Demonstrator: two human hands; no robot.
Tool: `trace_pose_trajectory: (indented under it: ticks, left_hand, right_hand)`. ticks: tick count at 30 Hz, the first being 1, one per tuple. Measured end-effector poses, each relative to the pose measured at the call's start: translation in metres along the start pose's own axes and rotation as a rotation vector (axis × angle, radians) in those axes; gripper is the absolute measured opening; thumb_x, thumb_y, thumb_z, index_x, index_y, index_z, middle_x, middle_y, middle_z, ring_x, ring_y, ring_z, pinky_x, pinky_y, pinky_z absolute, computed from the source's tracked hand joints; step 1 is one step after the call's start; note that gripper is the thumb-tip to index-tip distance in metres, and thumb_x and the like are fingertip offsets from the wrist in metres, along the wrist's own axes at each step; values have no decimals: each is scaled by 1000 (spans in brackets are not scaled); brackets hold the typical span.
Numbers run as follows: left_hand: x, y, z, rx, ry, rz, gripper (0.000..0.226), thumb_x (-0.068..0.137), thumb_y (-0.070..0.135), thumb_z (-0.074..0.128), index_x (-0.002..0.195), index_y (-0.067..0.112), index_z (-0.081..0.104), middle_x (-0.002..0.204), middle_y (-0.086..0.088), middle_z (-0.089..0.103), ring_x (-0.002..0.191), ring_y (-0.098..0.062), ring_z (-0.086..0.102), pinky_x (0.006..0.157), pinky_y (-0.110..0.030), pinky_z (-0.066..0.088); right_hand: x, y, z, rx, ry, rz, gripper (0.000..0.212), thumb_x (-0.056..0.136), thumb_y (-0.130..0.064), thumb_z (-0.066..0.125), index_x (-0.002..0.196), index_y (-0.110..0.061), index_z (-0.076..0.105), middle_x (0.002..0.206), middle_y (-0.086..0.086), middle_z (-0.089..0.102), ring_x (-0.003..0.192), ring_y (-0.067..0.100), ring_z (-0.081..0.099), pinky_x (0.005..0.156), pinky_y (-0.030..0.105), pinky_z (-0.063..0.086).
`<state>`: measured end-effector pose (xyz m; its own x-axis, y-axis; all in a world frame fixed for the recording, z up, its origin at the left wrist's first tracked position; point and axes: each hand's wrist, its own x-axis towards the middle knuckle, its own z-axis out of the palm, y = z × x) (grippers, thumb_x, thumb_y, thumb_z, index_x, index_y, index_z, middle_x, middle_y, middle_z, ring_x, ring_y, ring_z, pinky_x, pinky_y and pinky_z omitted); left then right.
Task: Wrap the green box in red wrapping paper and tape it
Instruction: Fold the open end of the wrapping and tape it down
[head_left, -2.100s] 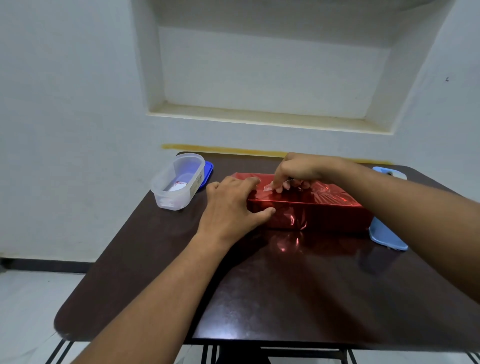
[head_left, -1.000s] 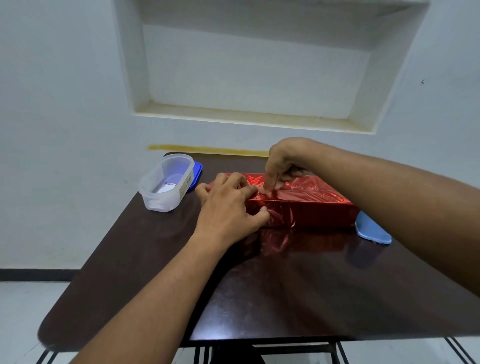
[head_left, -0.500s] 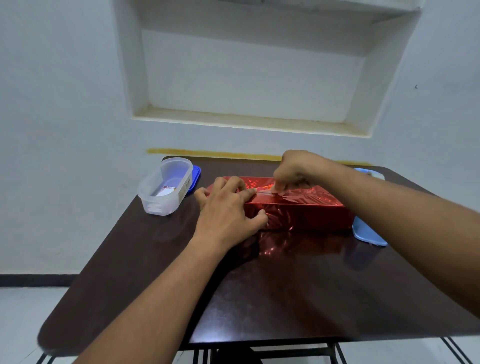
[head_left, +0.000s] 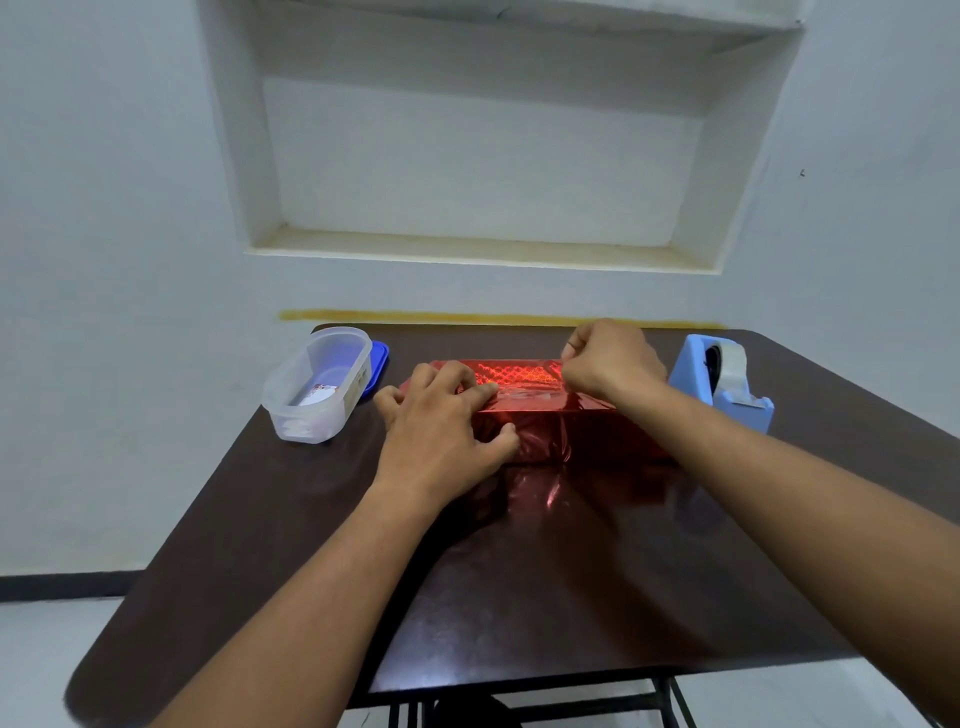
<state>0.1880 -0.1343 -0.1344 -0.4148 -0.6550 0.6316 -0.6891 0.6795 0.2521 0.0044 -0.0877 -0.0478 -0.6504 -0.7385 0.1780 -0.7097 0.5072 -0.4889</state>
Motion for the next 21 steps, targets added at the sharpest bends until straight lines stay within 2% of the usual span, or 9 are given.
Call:
trace_pose_trajectory:
  ticks: [2, 5, 6, 8, 10, 15, 17, 19, 21]
  left_hand:
    - [0, 0, 0, 0, 0, -6, 56, 79, 71, 52, 124, 43, 71, 115, 20, 51, 115, -12, 42, 91, -45, 30]
    - [2, 0, -1, 8, -9, -7, 57, 79, 72, 52, 125, 43, 70, 116, 20, 50, 116, -11, 41, 92, -45, 30]
    - [2, 0, -1, 10, -12, -4, 58, 79, 72, 52, 126, 43, 70, 116, 21, 50, 116, -11, 41, 92, -45, 30]
    - [1, 0, -1, 14, -15, 0, 58, 80, 73, 51, 127, 43, 69, 117, 21, 50, 116, -11, 41, 91, -44, 28]
    - [0, -1, -1, 25, -19, 2, 59, 81, 74, 50, 128, 44, 68, 119, 21, 50, 116, -11, 41, 90, -42, 27]
    - [1, 0, -1, 30, -19, -2, 60, 80, 74, 48, 129, 44, 68, 120, 22, 50, 116, -10, 40, 90, -42, 25]
    - [1, 0, -1, 27, -16, 0, 59, 81, 73, 50, 129, 43, 68, 119, 21, 50, 116, -10, 40, 89, -41, 24]
    - [1, -1, 0, 28, -19, 1, 58, 81, 72, 51, 129, 43, 67, 119, 21, 50, 116, -10, 40, 90, -42, 25]
    - [1, -1, 0, 34, -23, 2, 59, 82, 73, 50, 131, 44, 66, 120, 21, 49, 116, -10, 39, 90, -42, 26]
  right_hand:
    - [-1, 8, -3, 34, 64, -1, 17, 76, -12, 63, 77, -27, 70, 100, -3, 72, 100, 25, 67, 90, 37, 55]
    - [-3, 5, -2, 127, 113, -49, 13, 76, -13, 69, 73, -26, 69, 88, -8, 72, 93, 21, 67, 80, 29, 50]
    - [-5, 0, 1, 146, 98, -67, 11, 75, -19, 76, 71, -26, 69, 84, -10, 72, 90, 19, 68, 76, 29, 49]
    - [-9, -7, 9, 149, 13, -95, 22, 68, -37, 88, 68, -24, 69, 78, -10, 72, 83, 15, 68, 73, 30, 52]
    - [-12, -8, 14, 125, -49, -76, 29, 66, -44, 90, 68, -22, 70, 77, -10, 73, 79, 12, 67, 74, 32, 56]
    - [-13, 3, 11, 144, 35, -37, 11, 73, -18, 78, 67, -24, 71, 75, -12, 72, 84, 14, 70, 77, 34, 59]
    - [-14, 1, 10, 162, 89, -39, 10, 74, -16, 72, 70, -24, 71, 76, -12, 71, 84, 14, 70, 75, 33, 58]
    - [-16, -5, 11, 170, 67, -55, 9, 74, -29, 78, 71, -24, 71, 76, -13, 71, 81, 12, 68, 72, 31, 56]
    - [-18, -9, 15, 128, -24, -57, 25, 71, -46, 84, 70, -24, 71, 76, -11, 71, 77, 12, 67, 70, 33, 56]
